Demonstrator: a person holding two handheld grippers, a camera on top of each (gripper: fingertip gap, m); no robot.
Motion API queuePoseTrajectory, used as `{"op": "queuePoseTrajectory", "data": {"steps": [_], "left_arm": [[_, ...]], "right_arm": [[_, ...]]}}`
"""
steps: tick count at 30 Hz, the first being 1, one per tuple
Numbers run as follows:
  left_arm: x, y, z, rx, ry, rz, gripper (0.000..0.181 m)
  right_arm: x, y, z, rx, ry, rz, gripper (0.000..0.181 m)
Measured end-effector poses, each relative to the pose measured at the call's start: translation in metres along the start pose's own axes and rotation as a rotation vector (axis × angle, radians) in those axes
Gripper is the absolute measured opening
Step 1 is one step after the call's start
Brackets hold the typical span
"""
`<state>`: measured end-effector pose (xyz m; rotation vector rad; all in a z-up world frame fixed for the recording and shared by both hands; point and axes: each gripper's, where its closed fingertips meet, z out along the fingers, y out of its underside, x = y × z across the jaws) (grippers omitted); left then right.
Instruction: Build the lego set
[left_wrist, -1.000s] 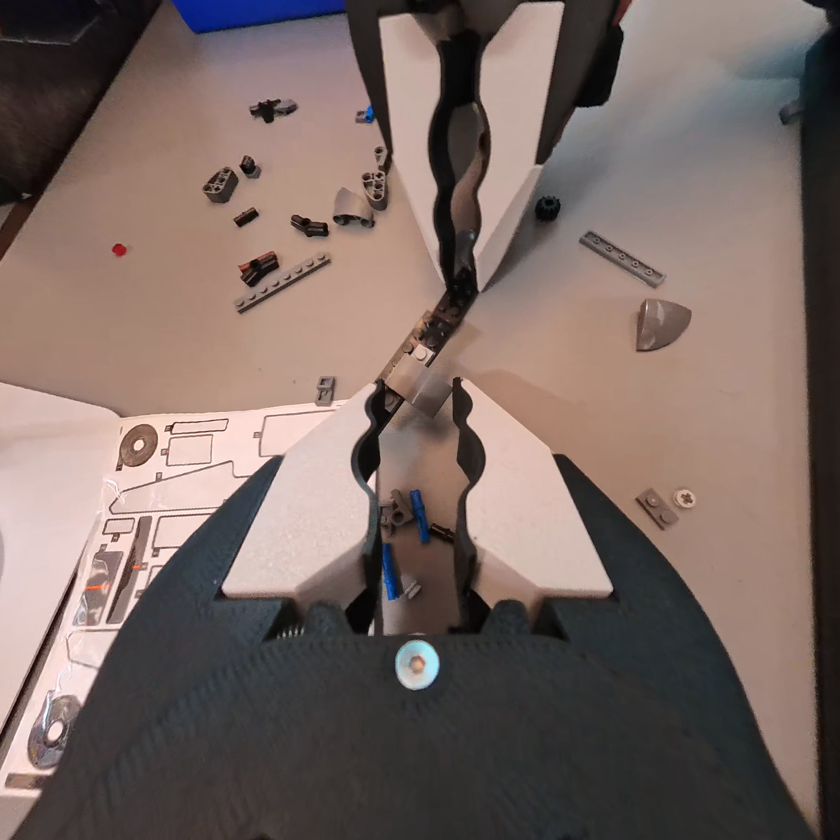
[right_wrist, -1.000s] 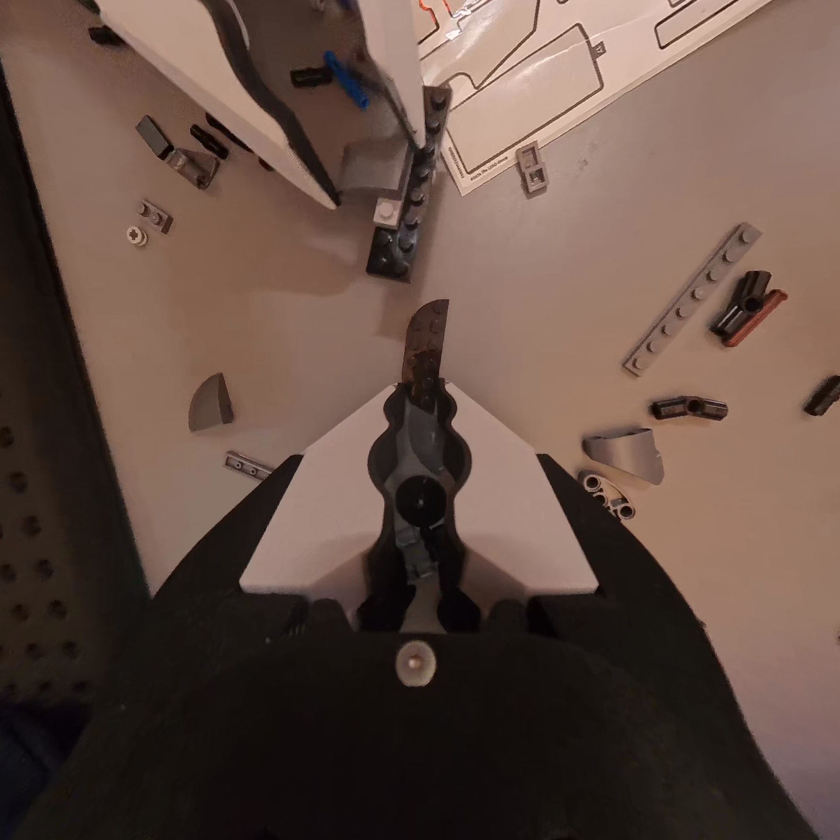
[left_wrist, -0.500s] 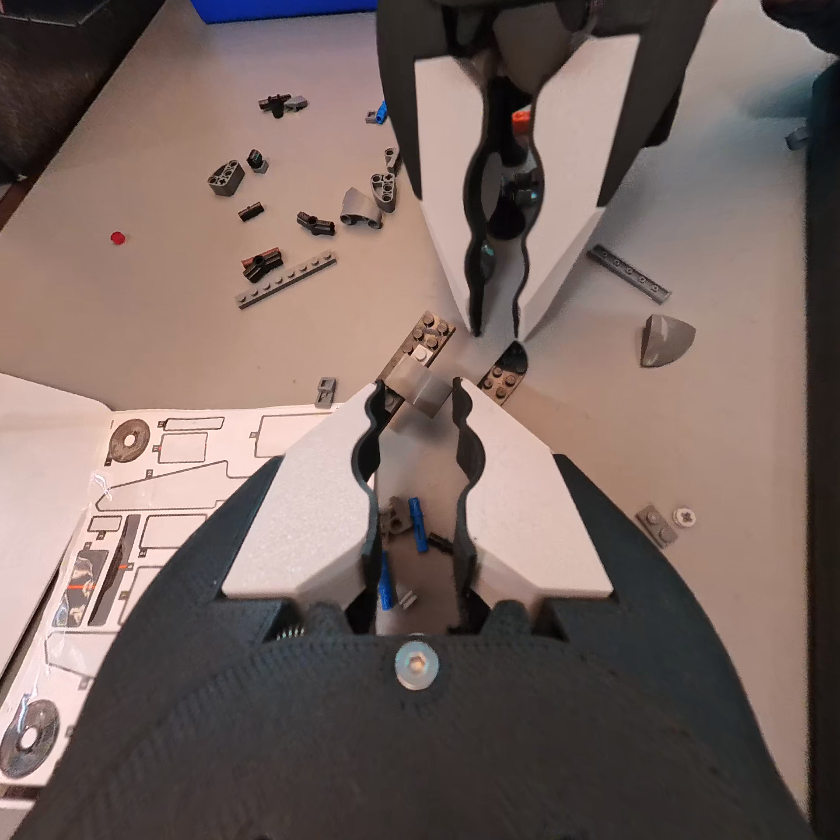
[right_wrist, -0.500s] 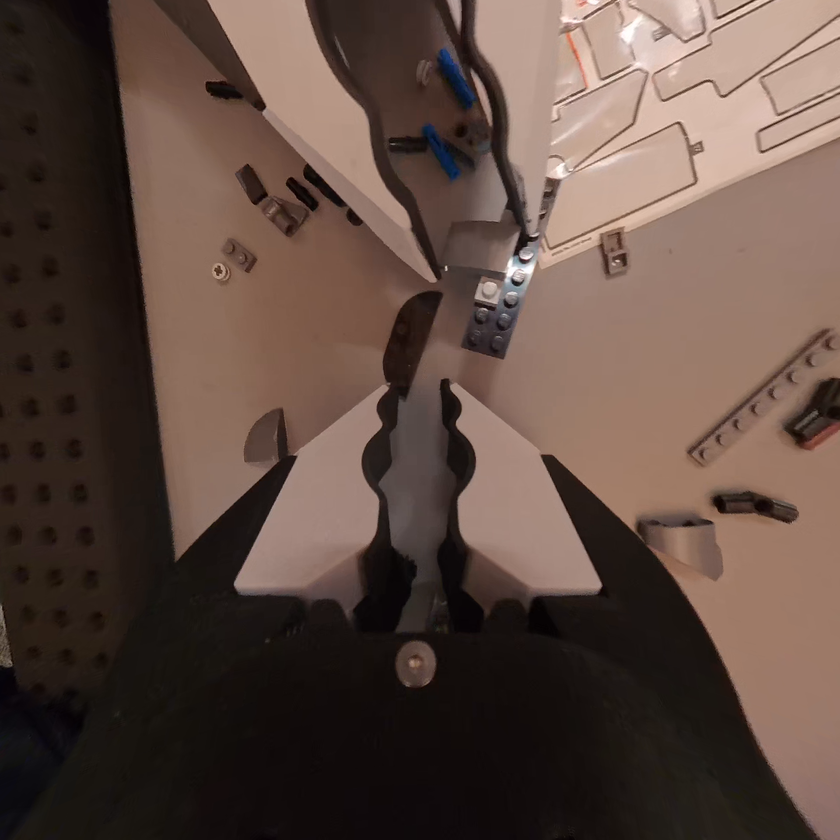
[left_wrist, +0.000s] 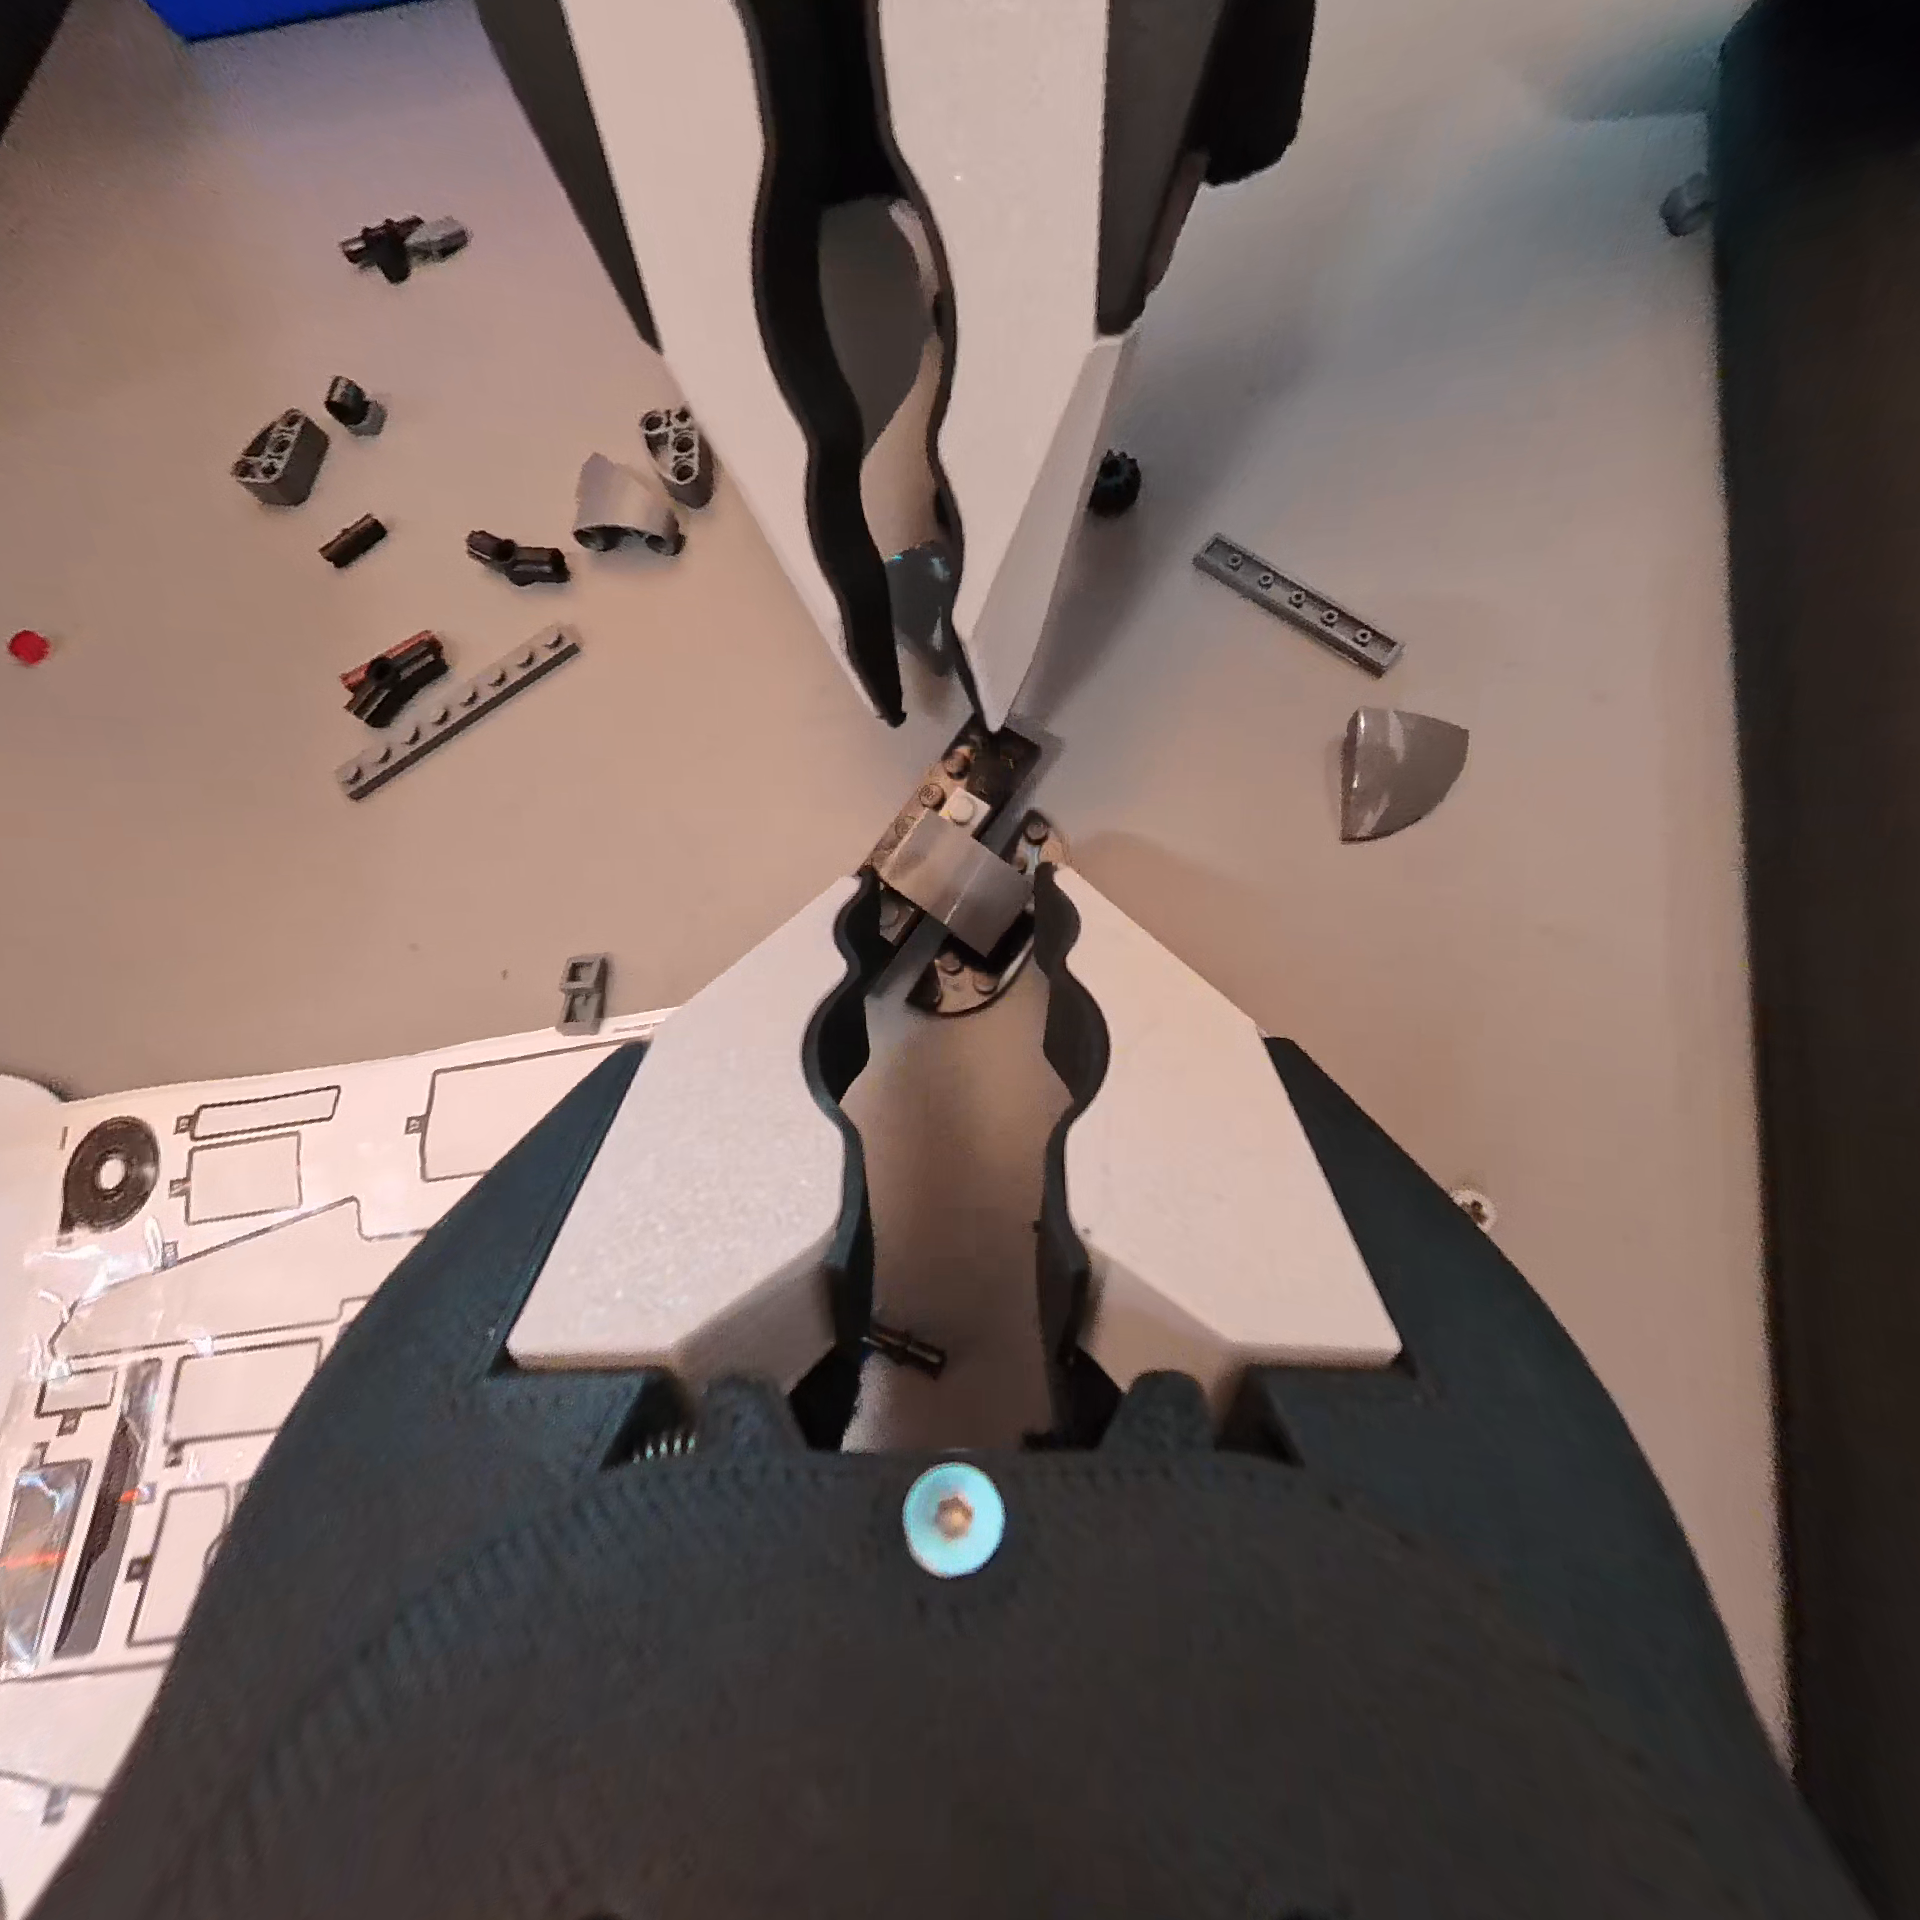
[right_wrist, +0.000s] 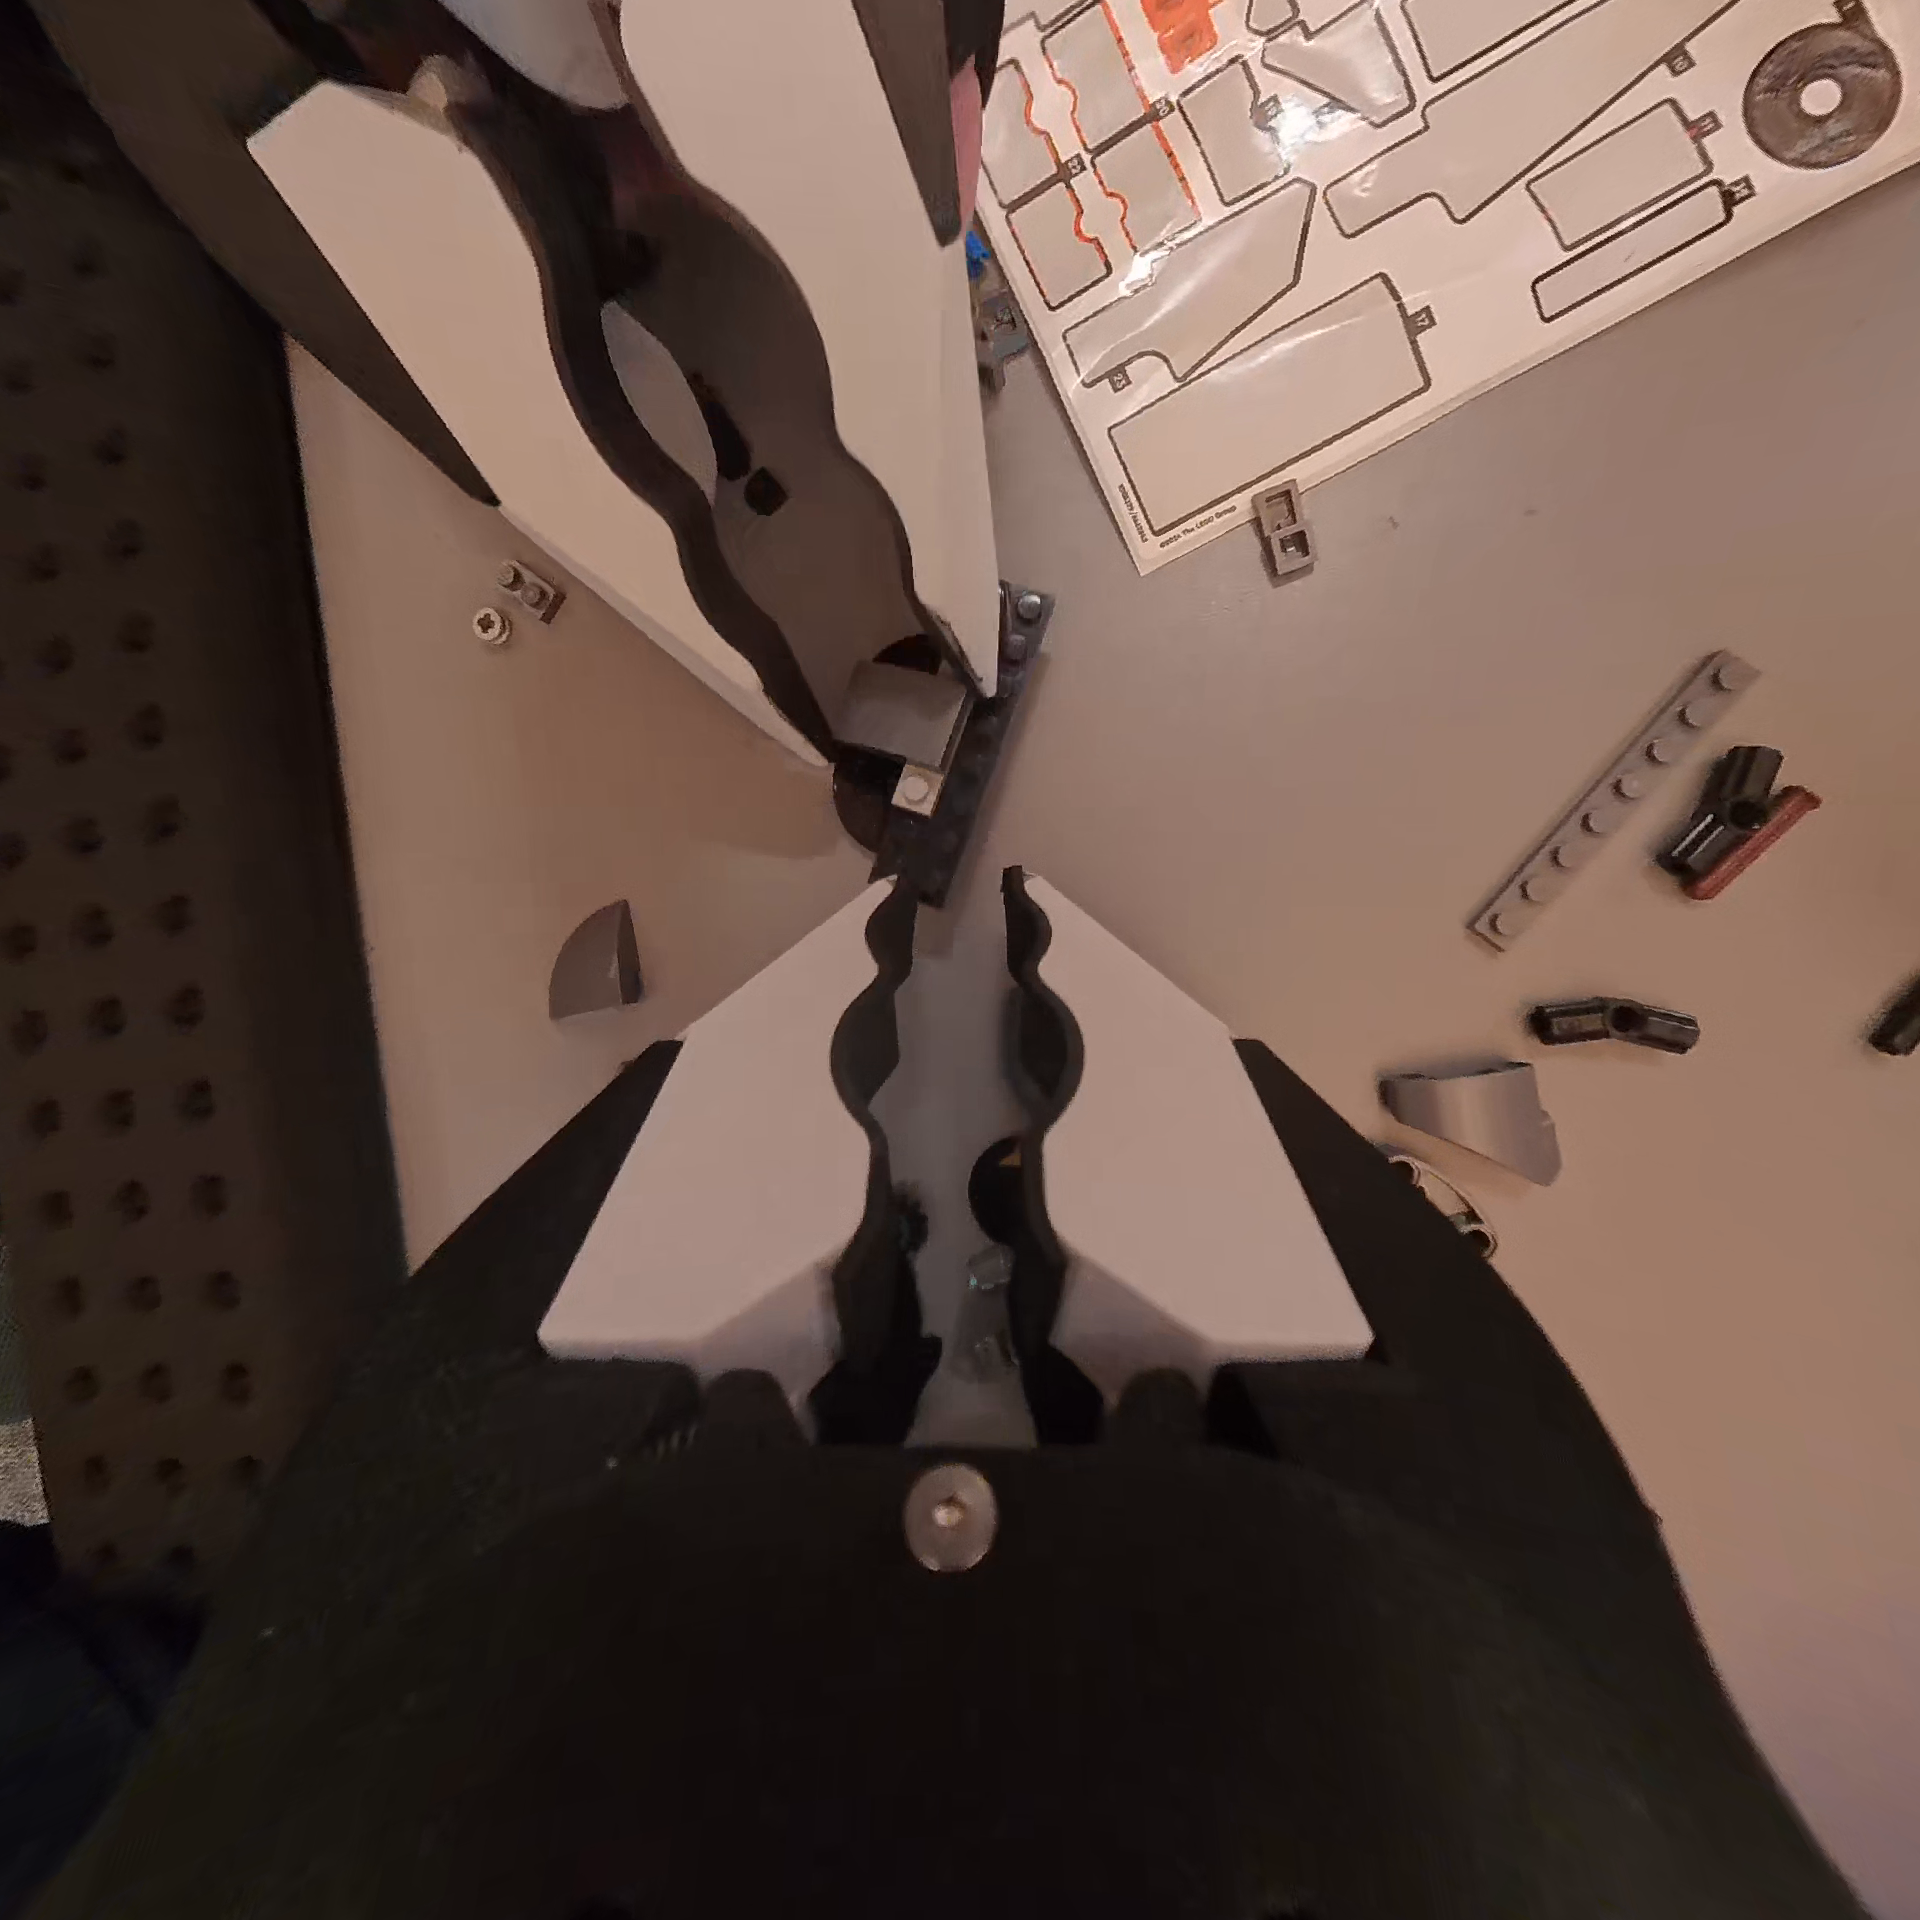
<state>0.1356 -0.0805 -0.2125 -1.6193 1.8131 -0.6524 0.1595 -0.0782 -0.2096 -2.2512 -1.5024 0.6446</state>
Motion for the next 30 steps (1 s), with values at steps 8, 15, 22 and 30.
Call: {"op": "queuePoseTrajectory", "data": {"steps": [8,15,22,30], "left_arm": [[0.005,0.006,0.006,-0.034,0.02,0.013,0.027],[0.004,0.008,0.005,-0.034,0.027,0.009,0.027],[0.004,0.005,-0.002,-0.004,0.048,0.005,0.028],[0.001,0.008,-0.001,-0.006,0.055,-0.011,0.021]], "right_arm": [[-0.003,-0.008,0.009,0.002,-0.002,-0.021,0.015],[-0.004,-0.006,0.019,-0.03,-0.011,-0.026,0.013],[-0.004,-0.005,0.02,-0.032,-0.015,-0.023,0.013],[-0.003,-0.007,0.02,-0.029,-0.004,-0.03,0.012]]}}
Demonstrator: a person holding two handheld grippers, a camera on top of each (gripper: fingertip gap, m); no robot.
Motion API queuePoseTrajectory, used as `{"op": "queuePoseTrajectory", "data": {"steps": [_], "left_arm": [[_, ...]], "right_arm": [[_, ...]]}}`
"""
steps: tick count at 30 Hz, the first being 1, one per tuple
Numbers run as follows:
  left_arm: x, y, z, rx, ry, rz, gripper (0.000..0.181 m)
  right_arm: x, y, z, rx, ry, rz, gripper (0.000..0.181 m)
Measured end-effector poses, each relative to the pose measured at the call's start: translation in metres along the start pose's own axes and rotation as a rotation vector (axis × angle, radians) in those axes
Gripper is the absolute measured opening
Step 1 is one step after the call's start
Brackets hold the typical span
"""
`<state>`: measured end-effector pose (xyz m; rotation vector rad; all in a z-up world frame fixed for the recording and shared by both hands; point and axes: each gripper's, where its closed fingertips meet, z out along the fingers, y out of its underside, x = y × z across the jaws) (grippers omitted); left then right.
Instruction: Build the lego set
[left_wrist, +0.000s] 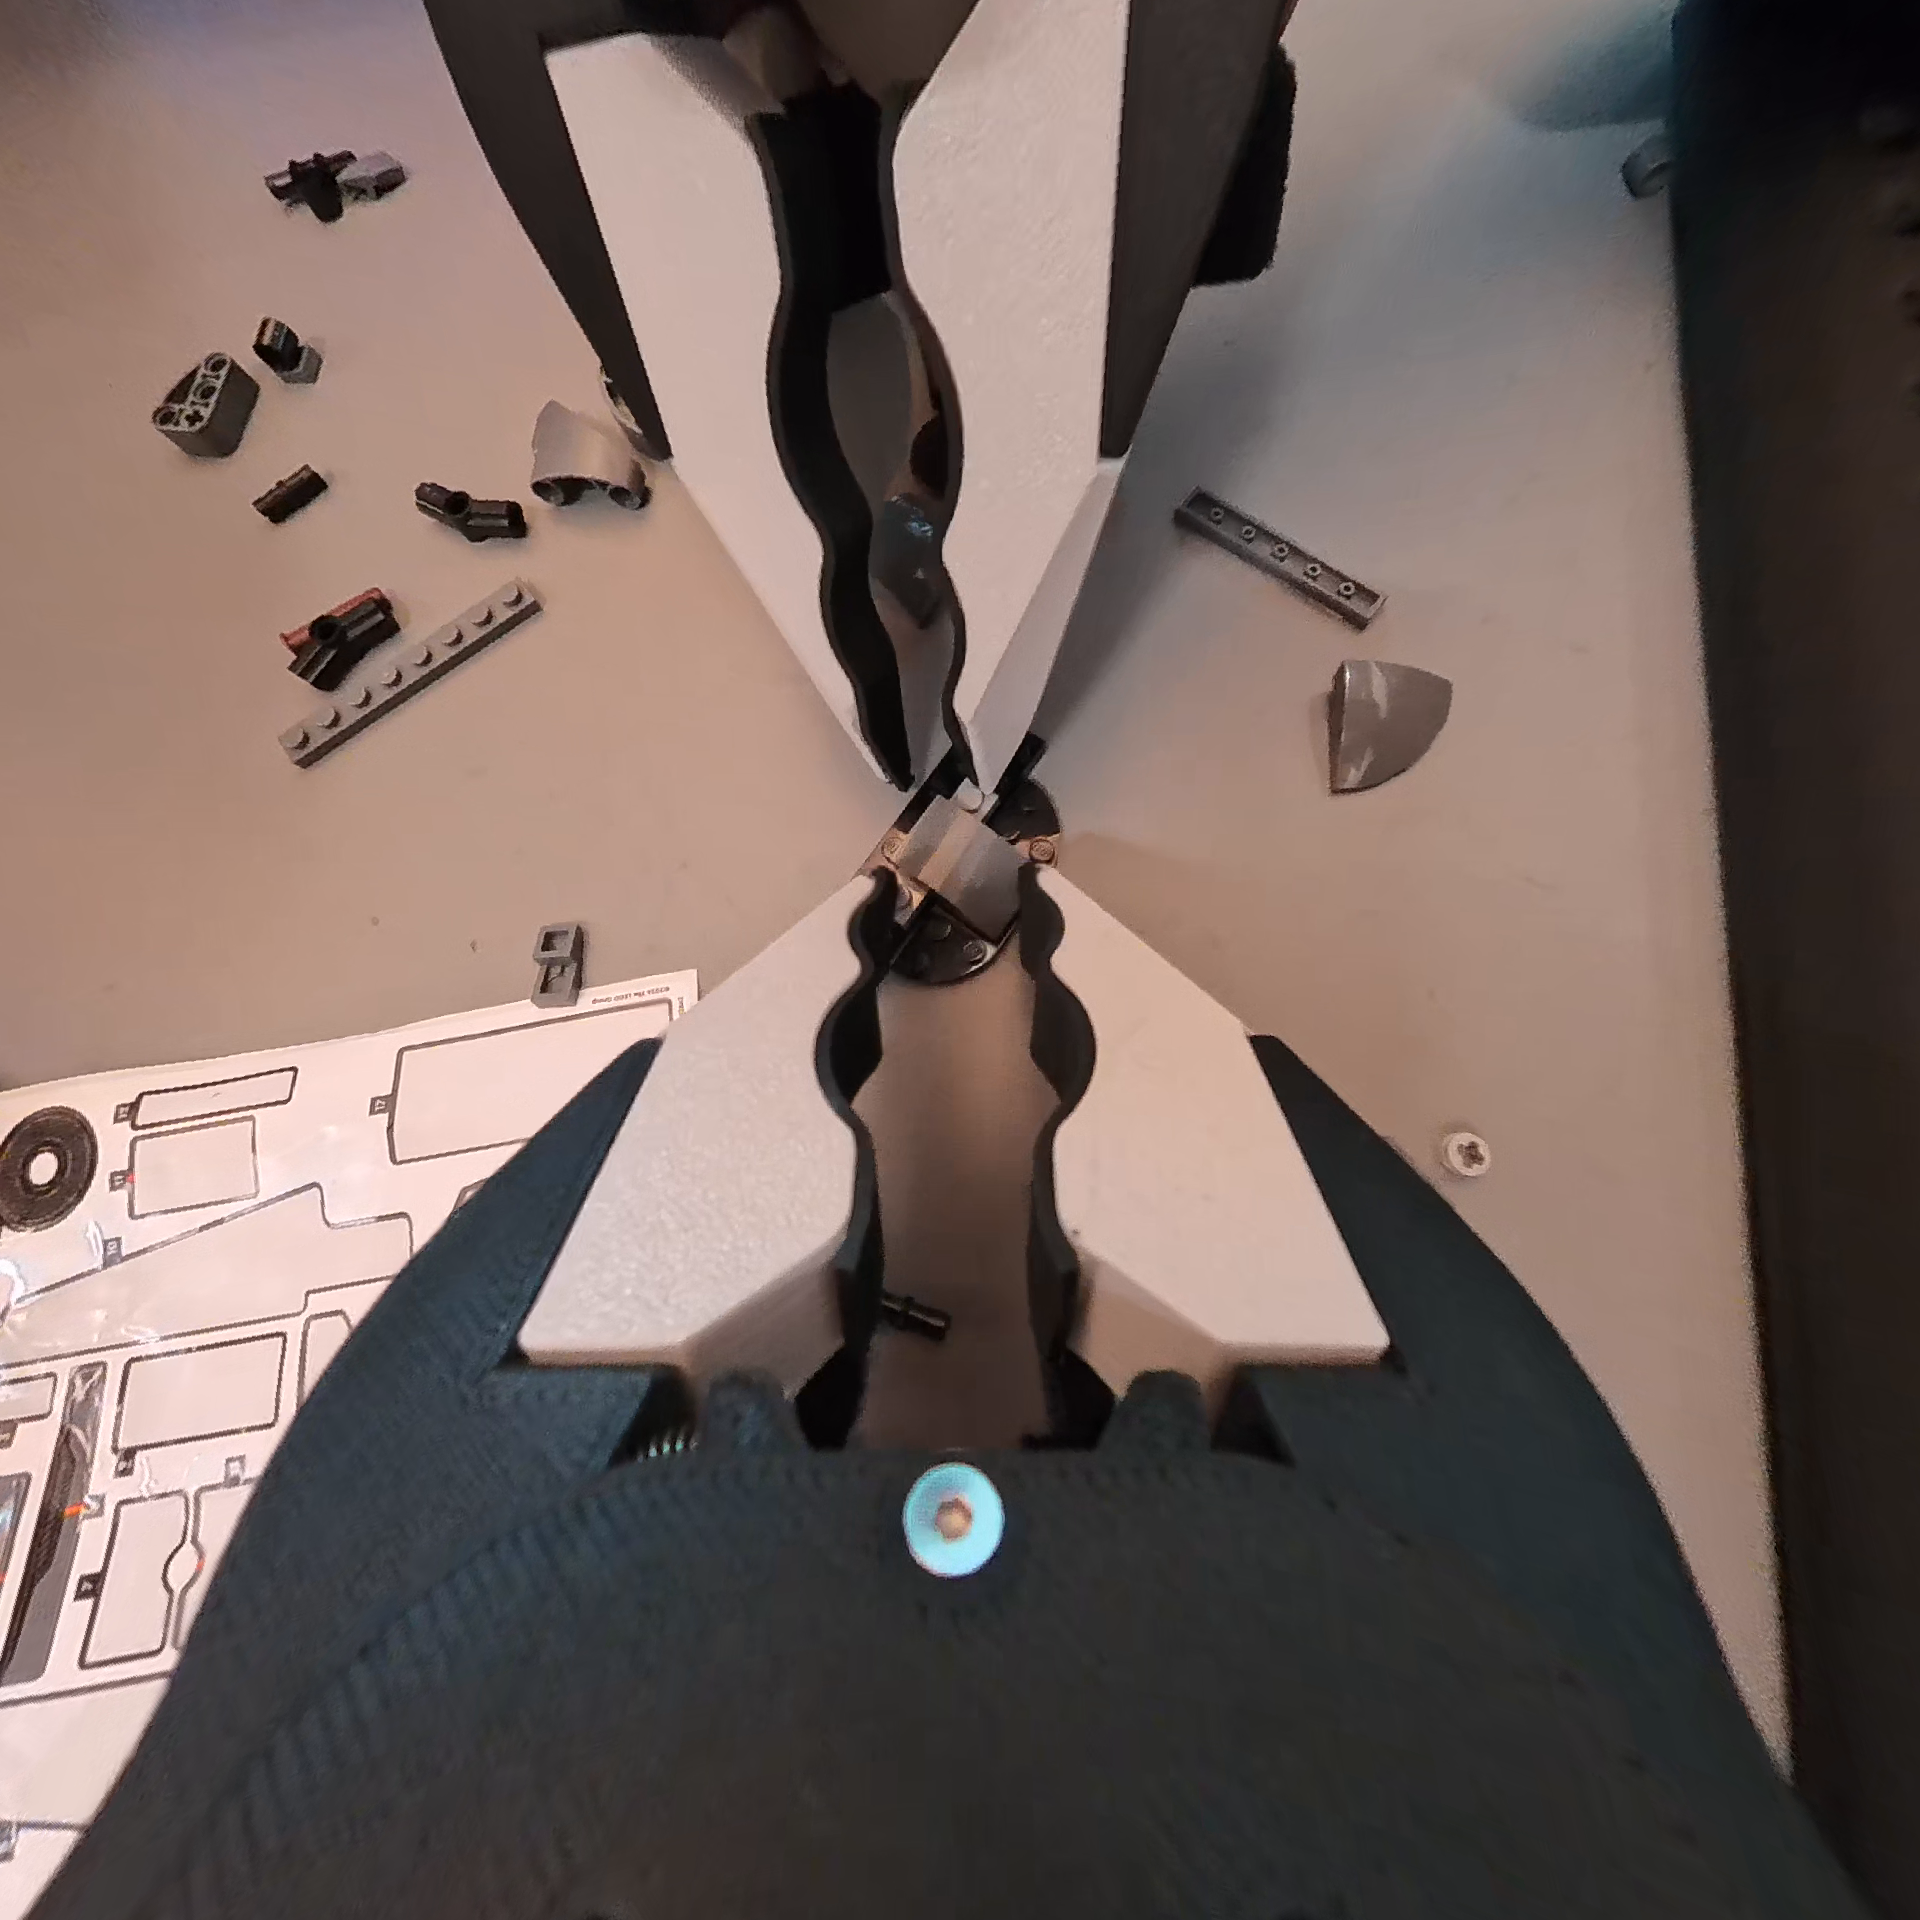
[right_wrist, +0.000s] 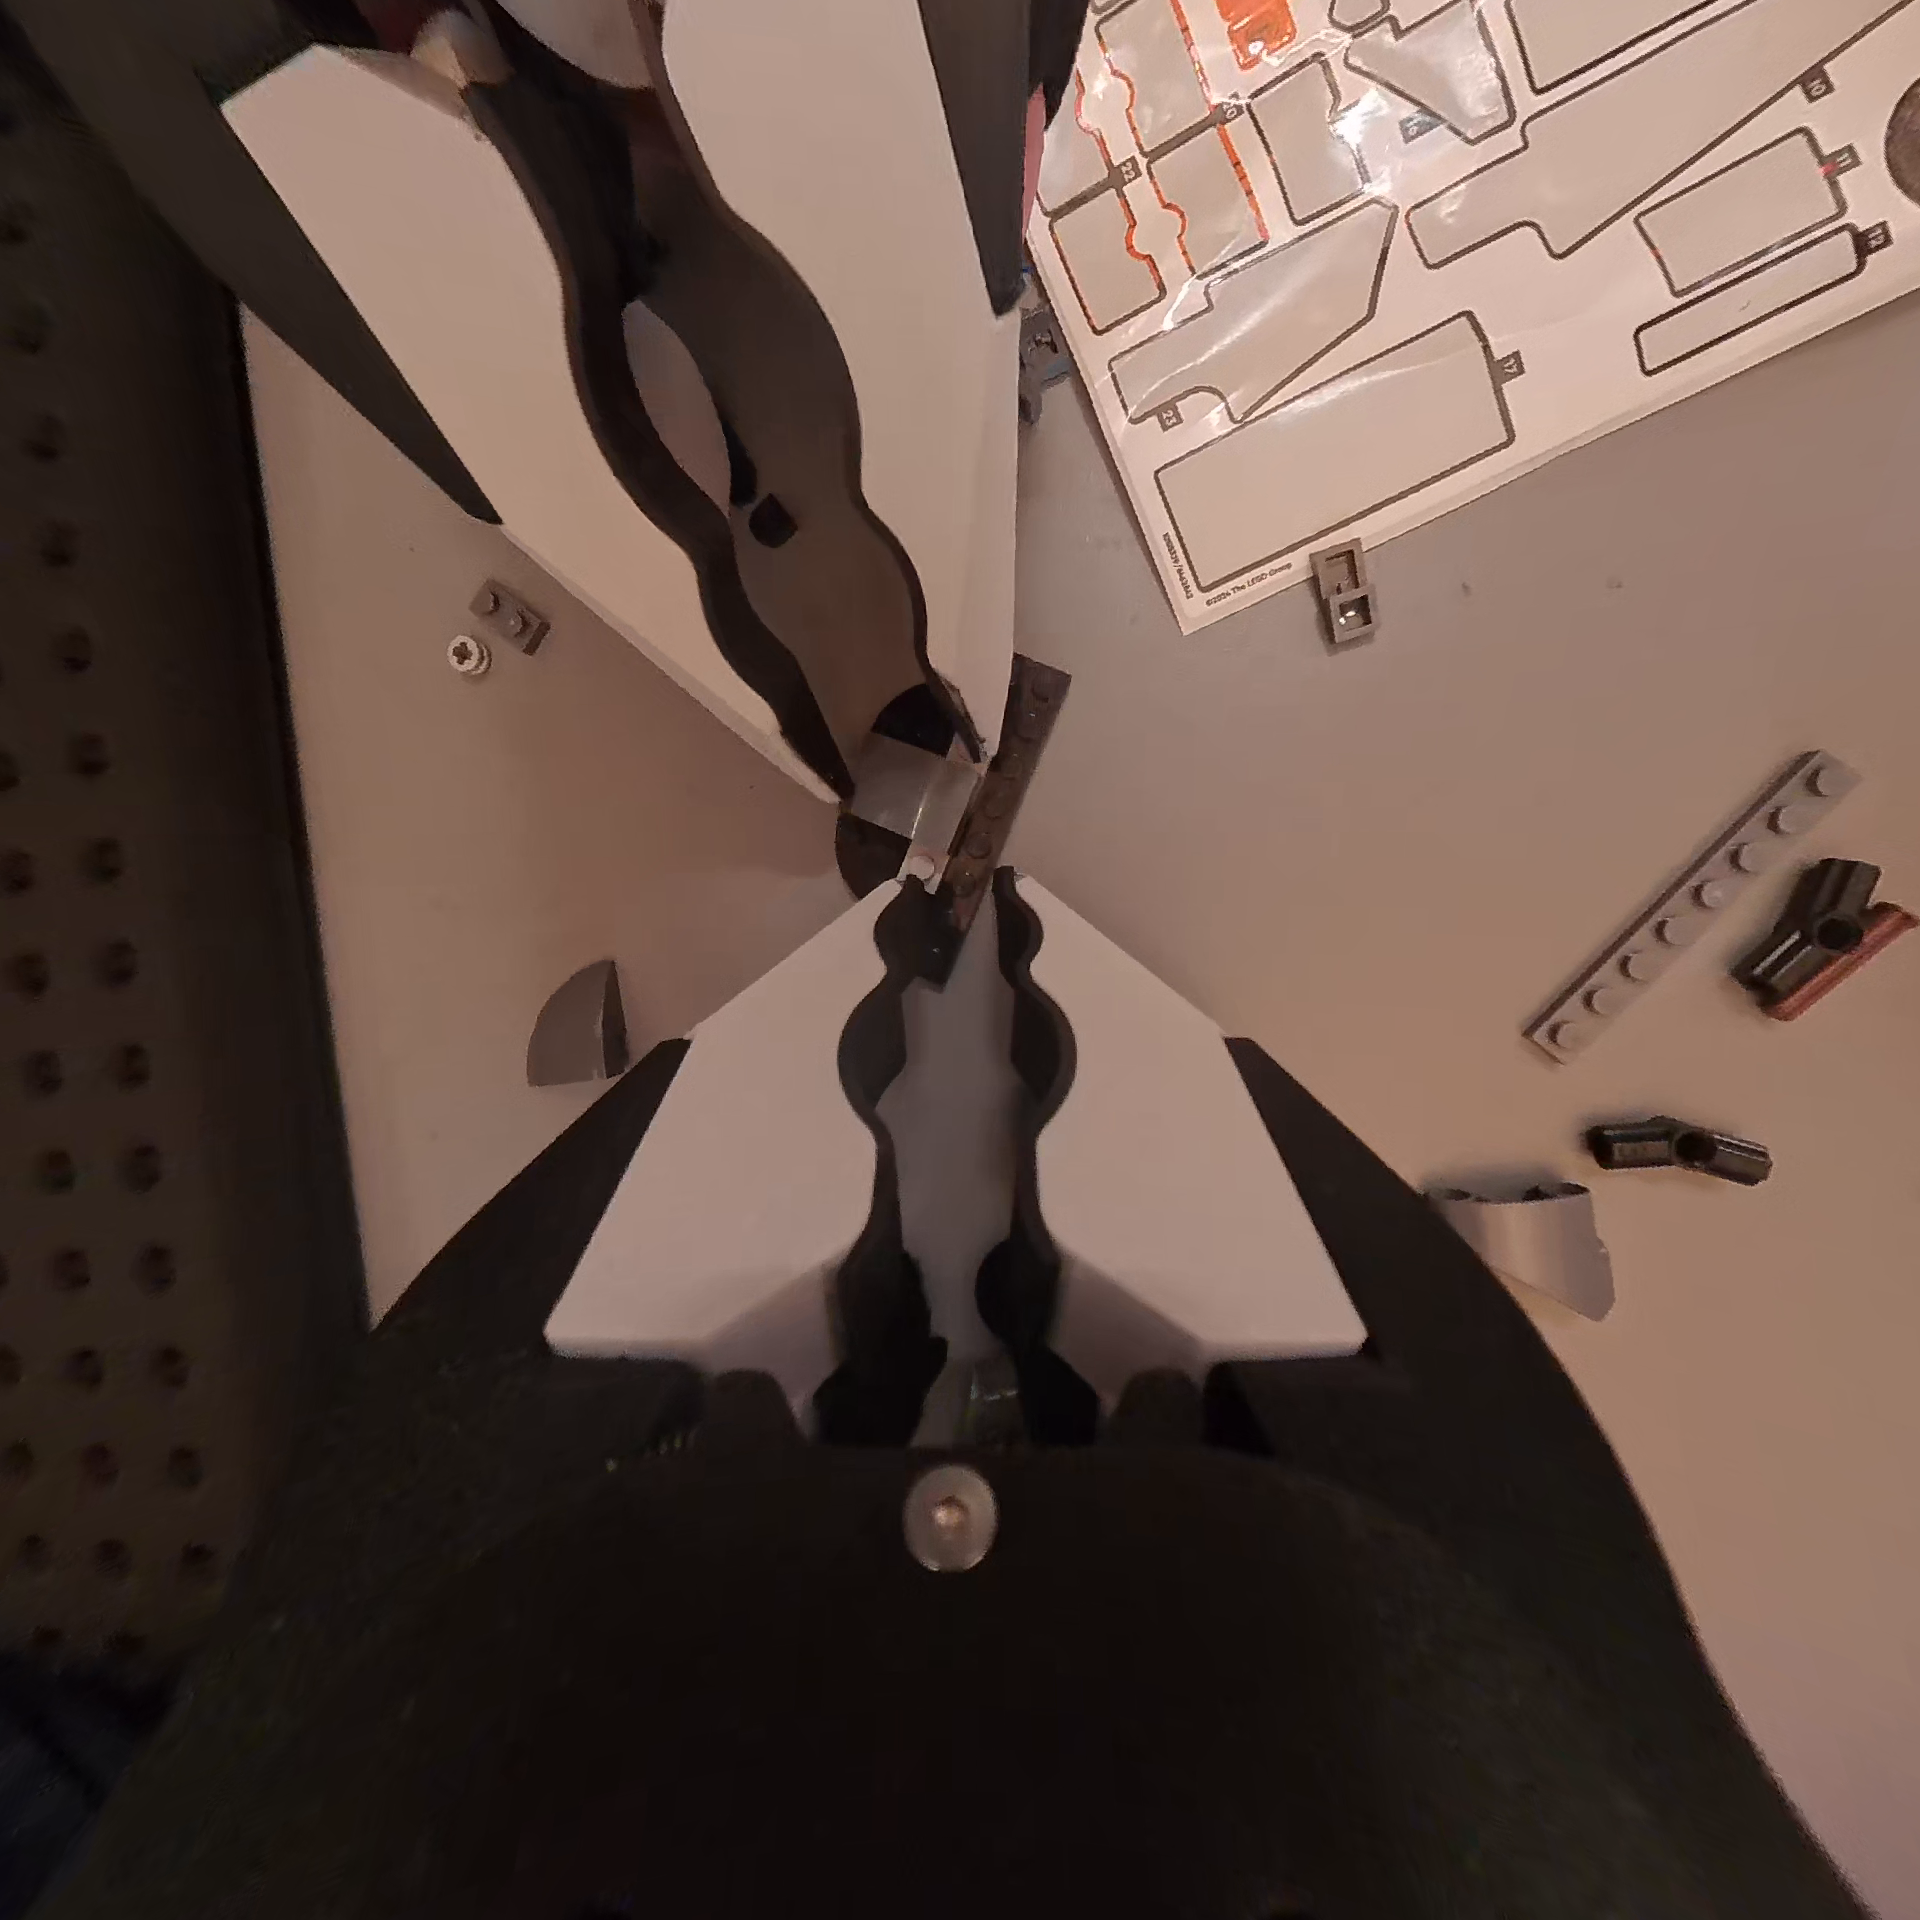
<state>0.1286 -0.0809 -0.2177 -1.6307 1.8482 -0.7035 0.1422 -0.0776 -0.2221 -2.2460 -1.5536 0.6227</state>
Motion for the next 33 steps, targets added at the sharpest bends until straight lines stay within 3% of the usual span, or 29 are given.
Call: {"op": "queuePoseTrajectory", "data": {"steps": [12,33], "left_arm": [[0.002,-0.001,0.001,0.011,0.023,-0.008,0.017],[0.007,-0.001,0.0,0.007,0.037,0.016,0.014]], "right_arm": [[-0.004,-0.014,0.0,0.061,-0.015,-0.01,0.008],[-0.007,-0.013,0.001,0.083,-0.032,-0.01,0.0]]}}
